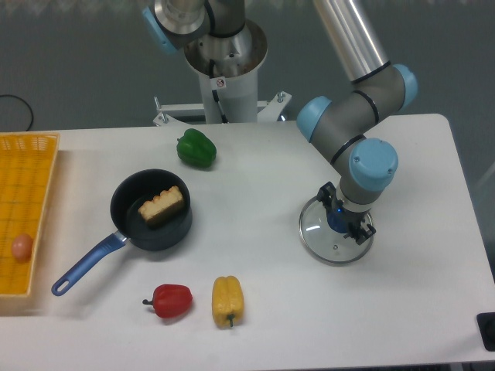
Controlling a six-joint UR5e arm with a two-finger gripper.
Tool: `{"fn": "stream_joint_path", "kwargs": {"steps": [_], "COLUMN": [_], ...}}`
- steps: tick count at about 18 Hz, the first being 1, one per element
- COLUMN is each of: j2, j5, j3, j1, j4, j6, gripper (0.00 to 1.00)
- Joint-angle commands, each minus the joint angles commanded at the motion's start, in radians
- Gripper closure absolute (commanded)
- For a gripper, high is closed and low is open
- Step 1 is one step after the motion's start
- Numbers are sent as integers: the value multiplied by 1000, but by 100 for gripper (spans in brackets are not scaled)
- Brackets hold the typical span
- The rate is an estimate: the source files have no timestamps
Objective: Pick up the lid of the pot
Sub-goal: 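Close the gripper on the blue knob of the glass lid, then lift the glass lid up by its knob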
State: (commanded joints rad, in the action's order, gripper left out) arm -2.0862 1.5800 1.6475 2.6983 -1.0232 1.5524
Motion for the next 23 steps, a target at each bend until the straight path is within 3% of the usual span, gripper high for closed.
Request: {"fn": "stream_joint_path", "kwargs": {"steps": [9,18,23], "j2": [67,66,63], "j5": [-5,-2,37], "j3": [-35,-101,-107], "j1": [-21,-29,-26], "j4": [2,2,-3], "j6": [43,52,78], "gripper": [37,36,36]}}
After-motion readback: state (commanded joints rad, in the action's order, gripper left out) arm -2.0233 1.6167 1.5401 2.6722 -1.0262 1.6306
